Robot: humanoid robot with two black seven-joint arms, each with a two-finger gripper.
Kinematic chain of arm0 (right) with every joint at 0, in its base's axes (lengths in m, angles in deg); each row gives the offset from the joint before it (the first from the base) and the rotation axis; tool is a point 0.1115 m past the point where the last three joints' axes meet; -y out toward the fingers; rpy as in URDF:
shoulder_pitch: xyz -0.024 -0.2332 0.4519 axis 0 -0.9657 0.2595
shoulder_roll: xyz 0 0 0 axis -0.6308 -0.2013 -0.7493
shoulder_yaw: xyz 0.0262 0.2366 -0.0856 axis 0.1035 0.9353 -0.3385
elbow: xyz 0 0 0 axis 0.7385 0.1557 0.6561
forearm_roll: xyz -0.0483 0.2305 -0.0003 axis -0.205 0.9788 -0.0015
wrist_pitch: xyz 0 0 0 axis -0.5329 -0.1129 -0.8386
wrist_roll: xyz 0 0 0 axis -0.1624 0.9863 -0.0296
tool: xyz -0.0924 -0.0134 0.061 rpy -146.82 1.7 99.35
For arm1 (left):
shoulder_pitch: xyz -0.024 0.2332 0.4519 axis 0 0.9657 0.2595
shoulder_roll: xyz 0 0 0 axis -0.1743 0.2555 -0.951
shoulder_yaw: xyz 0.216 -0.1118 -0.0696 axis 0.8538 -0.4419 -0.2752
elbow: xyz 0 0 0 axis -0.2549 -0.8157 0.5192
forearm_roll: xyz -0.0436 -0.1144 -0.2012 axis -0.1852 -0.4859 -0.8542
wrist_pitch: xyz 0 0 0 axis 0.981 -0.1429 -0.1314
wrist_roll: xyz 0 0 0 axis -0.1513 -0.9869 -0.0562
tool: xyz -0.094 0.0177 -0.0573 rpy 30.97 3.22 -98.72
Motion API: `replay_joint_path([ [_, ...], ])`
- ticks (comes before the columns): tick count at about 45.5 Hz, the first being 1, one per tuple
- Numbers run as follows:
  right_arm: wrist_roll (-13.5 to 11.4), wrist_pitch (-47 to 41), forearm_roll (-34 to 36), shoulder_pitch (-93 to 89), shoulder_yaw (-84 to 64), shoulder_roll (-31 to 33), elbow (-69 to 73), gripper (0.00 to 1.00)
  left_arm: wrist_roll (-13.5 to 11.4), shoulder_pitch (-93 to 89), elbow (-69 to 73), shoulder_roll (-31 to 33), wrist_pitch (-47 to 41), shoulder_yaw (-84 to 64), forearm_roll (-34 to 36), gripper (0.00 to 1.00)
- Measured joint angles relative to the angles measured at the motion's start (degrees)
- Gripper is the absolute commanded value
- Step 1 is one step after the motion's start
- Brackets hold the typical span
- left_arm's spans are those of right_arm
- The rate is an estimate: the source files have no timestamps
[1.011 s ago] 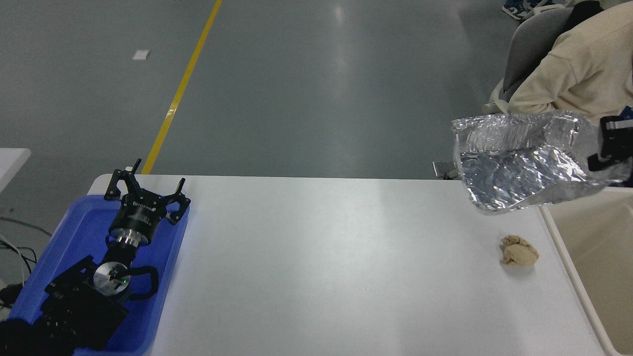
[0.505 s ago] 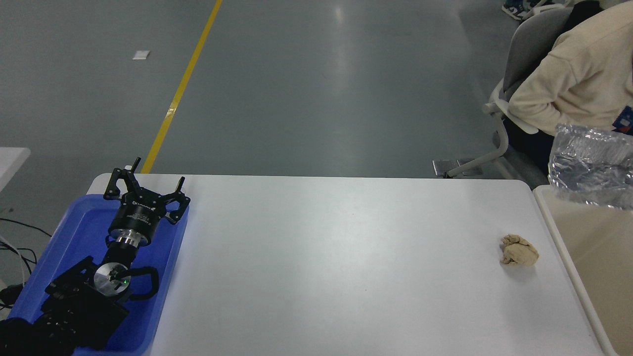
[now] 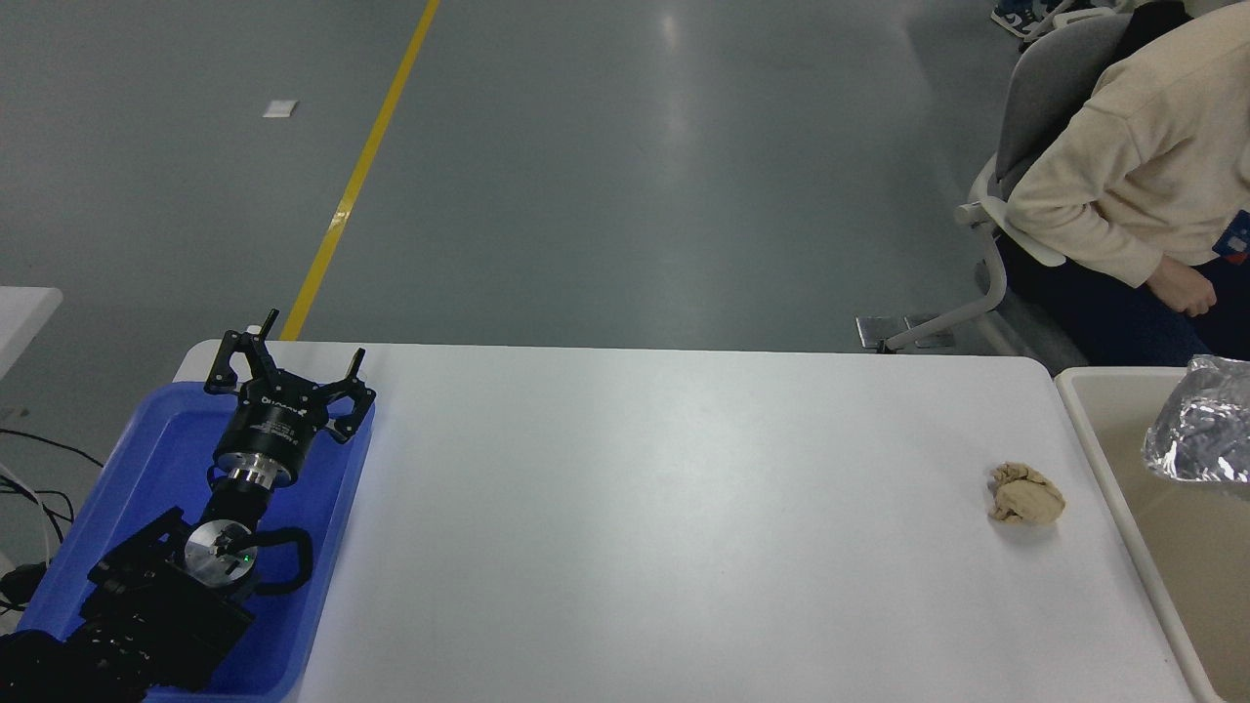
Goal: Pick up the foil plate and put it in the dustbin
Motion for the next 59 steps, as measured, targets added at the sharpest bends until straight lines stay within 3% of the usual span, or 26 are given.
replay_joint_path([
  [10, 0.0, 11.8, 2.4, -7.8, 5.8, -4.3, -3.5, 0.0, 0.0, 0.0, 0.0, 0.0, 0.0, 0.0, 0.0, 1.0],
  [11, 0.0, 12.5, 2.5, -8.2, 6.1, -4.5, -3.6, 0.03, 0.0, 0.0, 0.0, 0.0, 0.0, 0.0, 0.0, 1.0],
  [14, 0.0, 14.6, 2.8, -9.3, 6.9, -5.3, -4.2, 0.48, 0.0, 0.0, 0.0, 0.0, 0.0, 0.0, 0.0, 1.0],
  [15, 0.0, 15.1, 2.9, -9.6, 7.1, -5.5, -4.2, 0.7, 0.0, 0.0, 0.0, 0.0, 0.0, 0.0, 0.0, 1.0],
  [17, 0.0, 16.6, 3.0, -10.3, 7.5, -5.9, -4.4, 0.94, 0.0, 0.0, 0.0, 0.0, 0.0, 0.0, 0.0, 1.0],
  [18, 0.0, 17.1, 3.0, -10.4, 7.5, -5.9, -4.5, 1.0, 0.0, 0.0, 0.0, 0.0, 0.0, 0.0, 0.0, 1.0],
  [30, 0.1, 25.0, 3.5, -11.8, 8.5, -7.5, -4.7, 1.0, 0.0, 0.0, 0.0, 0.0, 0.0, 0.0, 0.0, 1.0],
  [43, 0.1, 27.2, 3.7, -10.1, 9.3, -7.8, -2.9, 1.0, 0.0, 0.0, 0.0, 0.0, 0.0, 0.0, 0.0, 1.0],
  [59, -0.1, 25.5, 2.3, -0.2, 4.3, 2.1, 16.3, 1.0, 0.0, 0.0, 0.0, 0.0, 0.0, 0.1, 0.0, 1.0],
])
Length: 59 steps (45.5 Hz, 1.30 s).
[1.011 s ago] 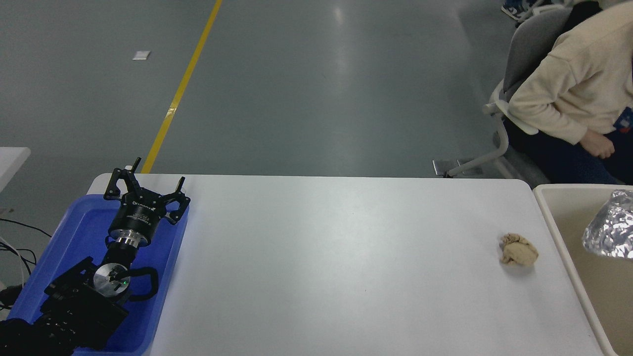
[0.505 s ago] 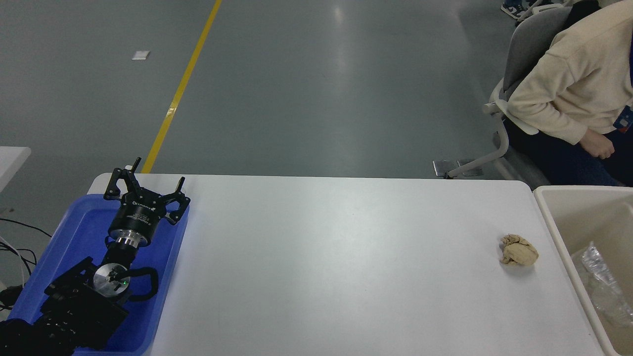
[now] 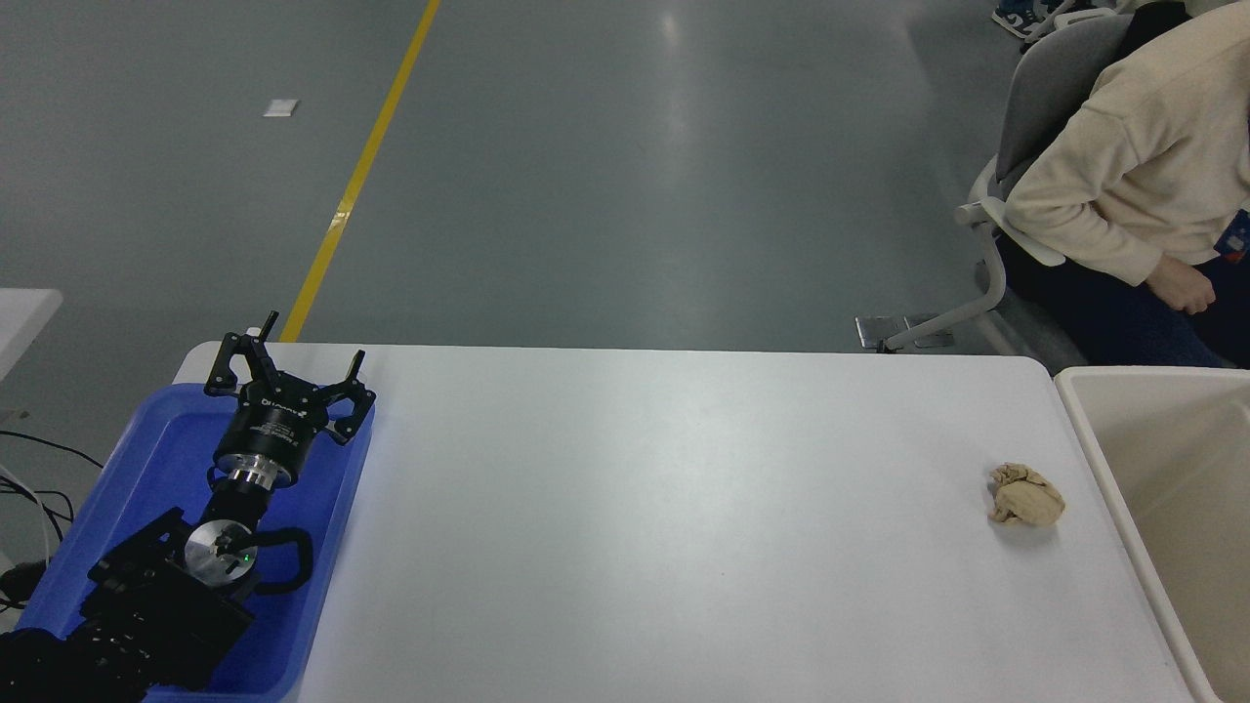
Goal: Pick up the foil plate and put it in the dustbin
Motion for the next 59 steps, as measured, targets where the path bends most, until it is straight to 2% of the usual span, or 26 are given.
replay_joint_path([
  [11, 0.2, -3.0, -2.6, 16.3, -14.5, 7.4, 22.3, 1.0, 0.0, 0.0, 0.0, 0.0, 0.0, 0.1, 0.0, 1.0],
  [18, 0.2, -7.0, -5.8, 31.8, -29.2, 7.9, 34.3, 1.0, 0.1, 0.0, 0.0, 0.0, 0.0, 0.2, 0.0, 1.0],
  [24, 0.2, -14.2, -7.2, 45.6, -42.7, 3.3, 41.9, 1.0, 0.1, 0.0, 0.0, 0.0, 0.0, 0.2, 0.0, 1.0],
  [29, 0.2, -24.6, -7.9, 55.5, -51.3, -2.2, 46.1, 1.0, 0.1, 0.0, 0.0, 0.0, 0.0, 0.2, 0.0, 1.0],
  [34, 0.3, -35.3, -8.3, 63.2, -55.5, -7.2, 48.6, 1.0, 0.0, 0.0, 0.0, 0.0, 0.0, 0.2, 0.0, 1.0],
  [38, 0.3, -40.2, -8.5, 68.3, -57.2, -9.8, 49.8, 1.0, 0.0, 0.0, 0.0, 0.0, 0.0, 0.1, 0.0, 1.0],
  [47, 0.3, -46.7, -8.3, 79.5, -58.1, -15.8, 53.8, 1.0, 0.0, 0.0, 0.0, 0.0, 0.0, 0.1, 0.0, 1.0],
  [59, 0.3, -49.6, -5.9, 93.1, -57.2, -20.8, 59.5, 1.0, 0.0, 0.0, 0.0, 0.0, 0.0, 0.0, 0.0, 1.0],
])
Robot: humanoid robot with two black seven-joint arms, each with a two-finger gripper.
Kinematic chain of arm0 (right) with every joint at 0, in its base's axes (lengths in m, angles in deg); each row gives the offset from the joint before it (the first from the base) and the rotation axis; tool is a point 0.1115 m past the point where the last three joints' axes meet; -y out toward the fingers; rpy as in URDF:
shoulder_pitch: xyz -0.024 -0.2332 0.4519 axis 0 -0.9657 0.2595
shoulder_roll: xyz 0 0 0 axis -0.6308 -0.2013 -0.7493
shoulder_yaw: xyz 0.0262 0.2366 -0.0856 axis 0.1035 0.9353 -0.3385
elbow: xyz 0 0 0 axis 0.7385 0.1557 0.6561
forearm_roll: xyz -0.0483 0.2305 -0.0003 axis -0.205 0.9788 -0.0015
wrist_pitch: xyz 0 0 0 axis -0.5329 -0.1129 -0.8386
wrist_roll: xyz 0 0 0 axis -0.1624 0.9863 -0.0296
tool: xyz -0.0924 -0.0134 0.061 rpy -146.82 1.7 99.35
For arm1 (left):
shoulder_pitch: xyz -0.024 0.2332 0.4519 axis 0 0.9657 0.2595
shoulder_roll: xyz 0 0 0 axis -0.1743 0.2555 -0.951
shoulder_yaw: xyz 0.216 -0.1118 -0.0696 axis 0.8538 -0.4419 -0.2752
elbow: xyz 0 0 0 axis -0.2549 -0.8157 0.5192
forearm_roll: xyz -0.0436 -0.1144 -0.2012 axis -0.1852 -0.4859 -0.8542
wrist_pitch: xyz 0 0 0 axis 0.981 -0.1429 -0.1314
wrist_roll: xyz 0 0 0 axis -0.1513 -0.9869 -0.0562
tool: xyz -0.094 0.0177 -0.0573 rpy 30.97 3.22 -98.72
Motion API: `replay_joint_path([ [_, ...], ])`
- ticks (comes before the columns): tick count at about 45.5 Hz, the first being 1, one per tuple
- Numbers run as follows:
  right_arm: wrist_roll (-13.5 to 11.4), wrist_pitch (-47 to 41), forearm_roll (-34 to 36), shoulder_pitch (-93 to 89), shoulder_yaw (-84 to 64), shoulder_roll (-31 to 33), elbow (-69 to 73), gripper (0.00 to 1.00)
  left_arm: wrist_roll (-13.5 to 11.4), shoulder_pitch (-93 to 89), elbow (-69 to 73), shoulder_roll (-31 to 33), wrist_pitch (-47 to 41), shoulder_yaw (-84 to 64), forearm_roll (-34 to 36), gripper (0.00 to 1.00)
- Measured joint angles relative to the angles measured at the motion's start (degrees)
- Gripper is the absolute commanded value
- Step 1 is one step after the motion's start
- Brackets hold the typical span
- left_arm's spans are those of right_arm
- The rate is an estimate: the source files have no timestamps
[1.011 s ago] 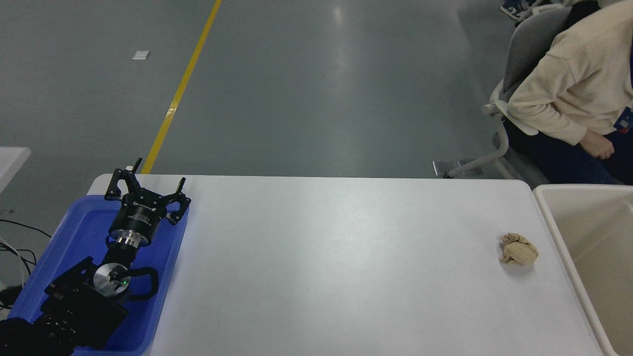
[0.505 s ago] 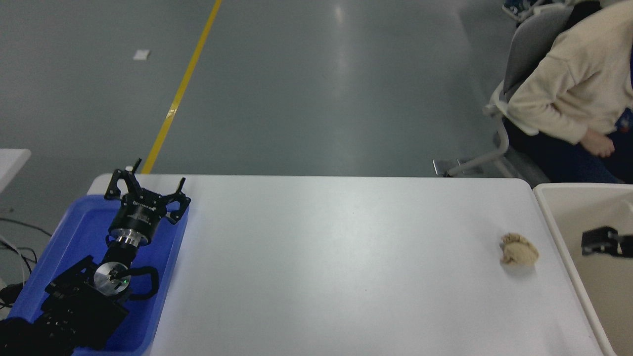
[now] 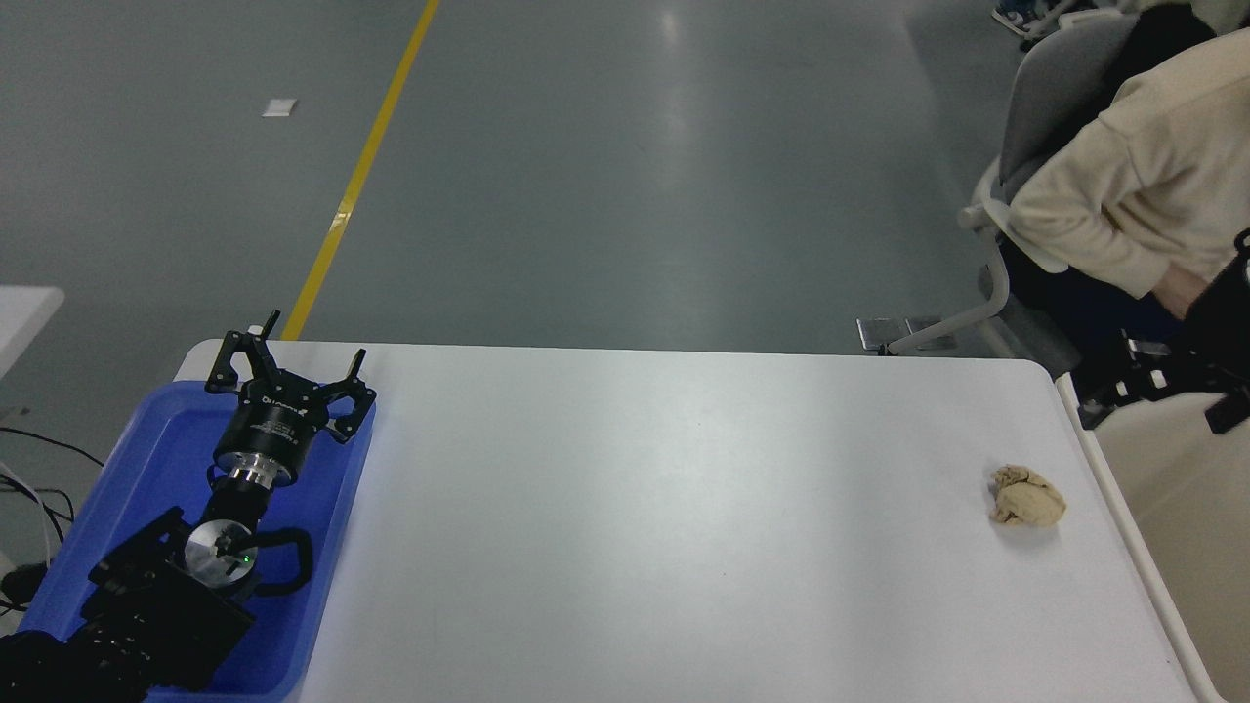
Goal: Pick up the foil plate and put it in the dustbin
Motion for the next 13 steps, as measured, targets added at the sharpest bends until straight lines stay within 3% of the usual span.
replay_joint_path([
  [13, 0.0, -0.8, 2.6, 5.0, 0.6, -3.3, 1.8, 1.0, 0.0, 0.0, 0.0, 0.0, 0.0, 0.0, 0.0, 1.0],
])
